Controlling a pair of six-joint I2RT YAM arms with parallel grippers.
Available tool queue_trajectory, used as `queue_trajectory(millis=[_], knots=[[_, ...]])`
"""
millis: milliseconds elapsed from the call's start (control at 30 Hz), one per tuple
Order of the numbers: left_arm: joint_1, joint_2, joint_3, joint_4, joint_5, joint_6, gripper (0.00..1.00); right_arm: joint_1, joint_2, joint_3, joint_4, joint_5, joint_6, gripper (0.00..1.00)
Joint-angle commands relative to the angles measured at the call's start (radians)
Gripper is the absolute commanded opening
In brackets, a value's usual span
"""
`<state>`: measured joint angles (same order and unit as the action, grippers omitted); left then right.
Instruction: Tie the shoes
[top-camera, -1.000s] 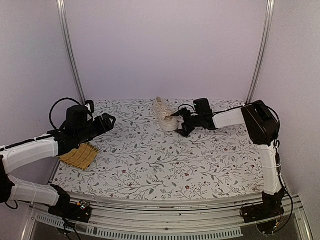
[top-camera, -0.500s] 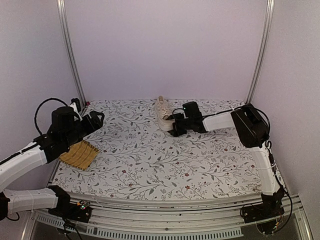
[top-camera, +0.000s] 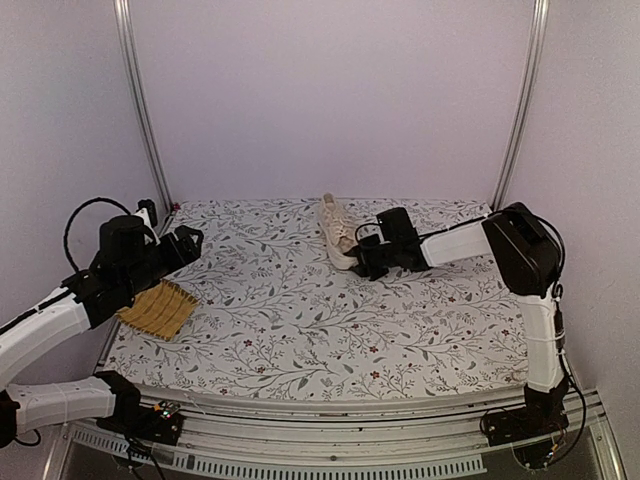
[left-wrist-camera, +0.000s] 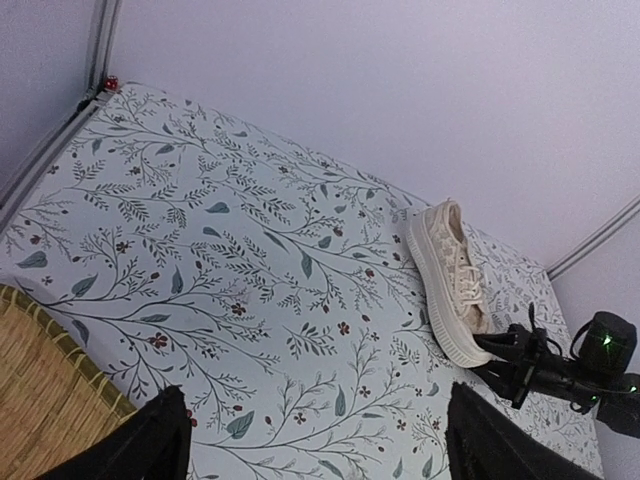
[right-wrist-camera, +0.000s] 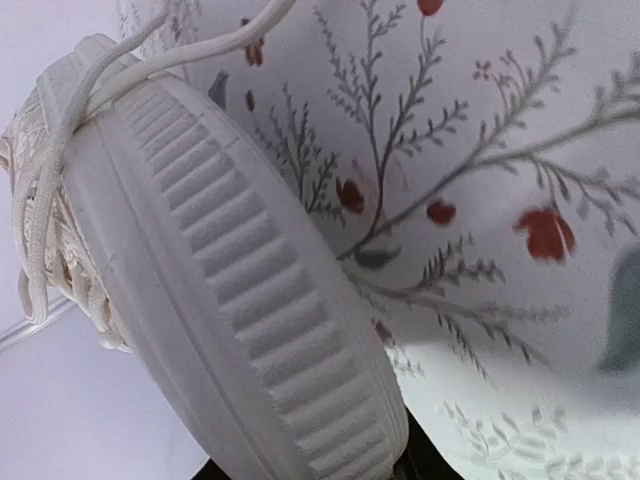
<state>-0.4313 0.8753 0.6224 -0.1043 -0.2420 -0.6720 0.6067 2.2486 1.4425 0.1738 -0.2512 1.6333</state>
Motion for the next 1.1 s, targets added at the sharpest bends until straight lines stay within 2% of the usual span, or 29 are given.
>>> queue_trajectory(millis=[0, 67, 233, 500, 667, 833, 867, 967, 1067], knots=[[0.014, -0.004, 0.014, -0.04, 0.02, 0.03, 0.88, -0.008, -0.252, -0.12, 0.1, -0.127, -0.22, 0.03], [0.016, -0.006, 0.018, -0.047, 0.031, 0.036, 0.88, -0.013, -0.318, -0.193, 0.072, -0.233, -0.326, 0.03], [0.016, 0.009, 0.02, -0.062, 0.076, 0.041, 0.89, -0.012, -0.466, -0.389, -0.075, -0.385, -0.561, 0.02], [0.017, 0.068, 0.028, -0.023, 0.195, 0.066, 0.89, -0.003, -0.634, -0.468, -0.487, -0.462, -0.923, 0.02], [0.001, 0.154, 0.045, 0.004, 0.296, 0.085, 0.88, -0.002, -0.642, -0.481, -0.733, -0.462, -1.182, 0.04], [-0.084, 0.263, 0.054, 0.073, 0.368, 0.086, 0.88, -0.002, -0.591, -0.502, -0.794, -0.534, -1.326, 0.11], [-0.107, 0.282, 0.055, 0.089, 0.376, 0.085, 0.88, -0.002, -0.58, -0.49, -0.813, -0.517, -1.355, 0.14], [-0.159, 0.336, 0.054, 0.142, 0.41, 0.067, 0.88, -0.003, -0.596, -0.464, -0.84, -0.382, -1.366, 0.42], [-0.192, 0.373, 0.043, 0.215, 0.462, 0.053, 0.88, -0.005, -0.669, -0.469, -0.831, -0.233, -1.319, 0.65]])
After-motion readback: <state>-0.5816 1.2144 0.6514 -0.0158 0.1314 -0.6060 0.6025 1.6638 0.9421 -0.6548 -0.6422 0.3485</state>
